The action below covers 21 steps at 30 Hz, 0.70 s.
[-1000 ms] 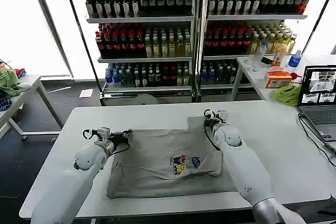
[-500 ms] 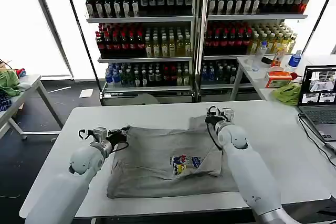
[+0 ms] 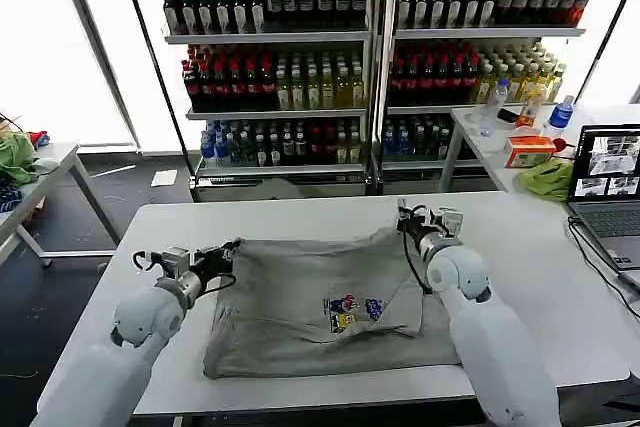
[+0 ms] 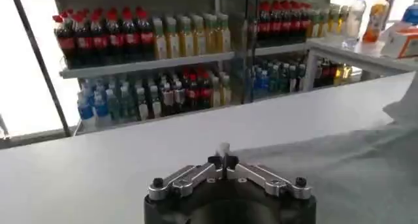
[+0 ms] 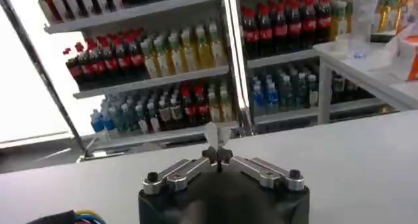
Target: Fold and organize the clothes.
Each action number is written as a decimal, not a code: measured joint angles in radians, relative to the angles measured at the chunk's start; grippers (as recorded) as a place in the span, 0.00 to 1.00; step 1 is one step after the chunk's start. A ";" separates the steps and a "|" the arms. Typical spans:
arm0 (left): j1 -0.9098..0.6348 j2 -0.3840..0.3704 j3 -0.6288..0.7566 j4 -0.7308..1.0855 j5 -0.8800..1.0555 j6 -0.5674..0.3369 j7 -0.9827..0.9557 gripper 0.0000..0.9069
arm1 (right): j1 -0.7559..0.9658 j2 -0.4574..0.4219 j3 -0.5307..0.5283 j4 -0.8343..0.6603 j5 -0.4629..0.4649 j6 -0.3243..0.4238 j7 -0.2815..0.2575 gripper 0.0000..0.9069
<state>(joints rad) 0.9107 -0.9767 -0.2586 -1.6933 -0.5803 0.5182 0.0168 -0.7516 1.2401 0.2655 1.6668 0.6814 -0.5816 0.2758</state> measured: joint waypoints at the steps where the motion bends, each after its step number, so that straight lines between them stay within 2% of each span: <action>1: 0.009 0.003 -0.006 -0.010 0.000 0.000 0.001 0.00 | -0.013 -0.001 0.004 0.018 0.001 0.000 0.005 0.00; 15: 0.197 0.020 -0.104 -0.159 0.038 -0.010 0.028 0.00 | -0.251 0.010 0.084 0.244 0.002 0.001 0.060 0.00; 21: 0.270 0.016 -0.132 -0.184 0.063 -0.011 0.047 0.00 | -0.363 0.008 0.132 0.322 -0.010 0.002 0.066 0.00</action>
<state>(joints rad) 1.1802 -0.9611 -0.3906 -1.8778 -0.5169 0.5072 0.0638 -1.1148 1.2483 0.3974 1.9884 0.6712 -0.5796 0.3416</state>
